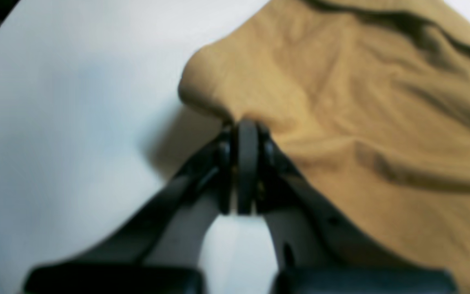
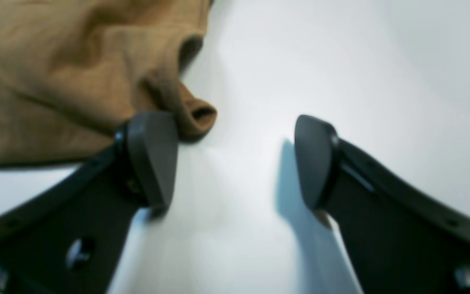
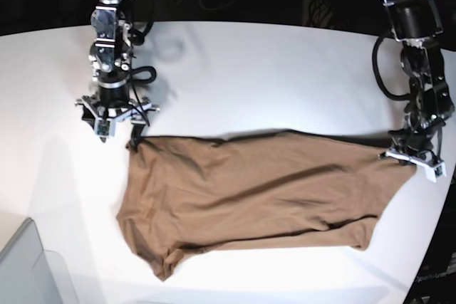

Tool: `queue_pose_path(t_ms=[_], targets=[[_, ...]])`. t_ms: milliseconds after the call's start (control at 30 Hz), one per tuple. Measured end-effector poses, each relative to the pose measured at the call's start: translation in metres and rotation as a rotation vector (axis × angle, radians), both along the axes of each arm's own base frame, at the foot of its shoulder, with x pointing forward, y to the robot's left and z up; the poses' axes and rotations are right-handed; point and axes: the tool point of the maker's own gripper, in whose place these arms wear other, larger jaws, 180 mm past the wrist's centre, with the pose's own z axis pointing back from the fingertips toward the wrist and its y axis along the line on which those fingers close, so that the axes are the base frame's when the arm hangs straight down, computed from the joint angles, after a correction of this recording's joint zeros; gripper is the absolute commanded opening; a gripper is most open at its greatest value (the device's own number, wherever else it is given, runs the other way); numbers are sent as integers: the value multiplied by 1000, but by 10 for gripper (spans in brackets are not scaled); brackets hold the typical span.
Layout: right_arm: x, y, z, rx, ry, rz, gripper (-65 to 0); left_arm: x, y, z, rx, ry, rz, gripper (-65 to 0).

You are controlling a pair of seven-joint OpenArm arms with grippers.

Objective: Layout the t-shirt on the table in an organized manner, then fold the t-shirt properly
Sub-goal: 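Lay the shirt down and release it from the right gripper, then move the right gripper to the shirt's sleeve end and grasp it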

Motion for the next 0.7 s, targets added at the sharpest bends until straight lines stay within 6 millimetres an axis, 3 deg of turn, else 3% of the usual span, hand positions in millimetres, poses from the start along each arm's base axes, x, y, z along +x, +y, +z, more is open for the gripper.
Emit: queue_pose_path(t_ms=[200, 433, 500, 667, 700], targets=[[0, 38, 1, 38, -2, 138, -200, -15, 7, -10, -6, 17, 27, -649], [10, 41, 7, 39, -9, 143, -219, -15, 9, -9, -6, 16, 31, -649], [13, 41, 10, 39, -19, 144, -290, -16, 8, -11, -8, 25, 30, -649], [21, 59, 18, 76, -39, 240, -610, -20, 9, -14, -5, 29, 31, -649], [22, 60, 19, 77, -41, 240, -650, -22, 8, -16, -9, 33, 31, -649]])
